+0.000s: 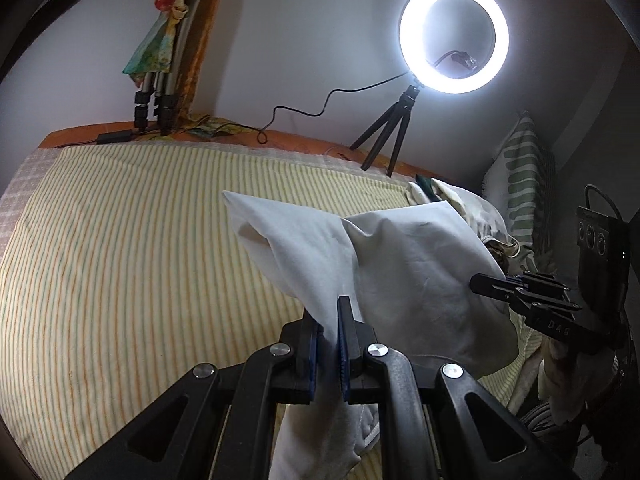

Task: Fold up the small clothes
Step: 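Grasp the folded shirt bundle with both grippers and lift it, then carry the lifted shirt with both grippers onto the clothes pile by the pillow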

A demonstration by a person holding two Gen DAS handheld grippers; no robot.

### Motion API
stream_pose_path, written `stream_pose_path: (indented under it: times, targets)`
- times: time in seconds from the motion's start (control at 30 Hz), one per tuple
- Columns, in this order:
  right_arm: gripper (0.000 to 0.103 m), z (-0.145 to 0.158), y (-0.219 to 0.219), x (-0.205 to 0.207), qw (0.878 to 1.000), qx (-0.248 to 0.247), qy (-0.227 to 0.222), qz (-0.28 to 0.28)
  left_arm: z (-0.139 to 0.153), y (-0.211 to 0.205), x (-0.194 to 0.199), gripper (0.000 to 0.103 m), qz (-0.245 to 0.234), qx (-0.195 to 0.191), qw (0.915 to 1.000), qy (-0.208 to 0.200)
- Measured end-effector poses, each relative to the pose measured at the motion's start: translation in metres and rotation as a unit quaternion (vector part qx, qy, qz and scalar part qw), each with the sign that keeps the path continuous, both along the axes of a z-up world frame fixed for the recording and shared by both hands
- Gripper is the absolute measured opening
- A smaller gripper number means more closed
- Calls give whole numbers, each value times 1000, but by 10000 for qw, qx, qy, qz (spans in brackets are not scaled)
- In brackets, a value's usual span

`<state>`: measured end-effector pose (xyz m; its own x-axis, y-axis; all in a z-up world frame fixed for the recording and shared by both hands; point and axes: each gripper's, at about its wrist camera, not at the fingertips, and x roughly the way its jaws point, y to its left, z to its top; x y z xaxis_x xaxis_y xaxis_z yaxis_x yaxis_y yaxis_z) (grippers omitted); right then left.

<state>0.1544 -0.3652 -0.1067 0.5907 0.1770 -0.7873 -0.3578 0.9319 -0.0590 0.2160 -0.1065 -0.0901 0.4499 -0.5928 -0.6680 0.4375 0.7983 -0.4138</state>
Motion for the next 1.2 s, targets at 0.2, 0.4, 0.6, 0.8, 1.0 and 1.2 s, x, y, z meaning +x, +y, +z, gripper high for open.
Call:
stream_pose_path:
  times: [0.2, 0.4, 0.6, 0.8, 1.0, 1.2]
  targets:
    - [7, 17, -39, 3, 9994, -104, -206, -256, 12, -47, 11, 5, -251, -57, 9995, -169]
    - [7, 42, -84, 8, 9970, -254, -467, -560, 27, -101, 27, 5, -510, -194, 9980, -330]
    - [7, 72, -135, 13, 9923, -398, -754, -901, 44, -162, 43, 5, -813, -257, 9948, -557]
    - [7, 97, -183, 24, 9851, -603, -1023, -1245, 55, -218, 60, 5, -1039, -333, 9917, -679]
    - [7, 115, -230, 43, 9771, -787, -1177, -1588, 59, -276, 74, 5, -1219, -389, 9886, -790]
    - [7, 120, -271, 66, 9708, -917, -1203, -1860, 51, -321, 90, 5, -1260, -380, 9887, -721]
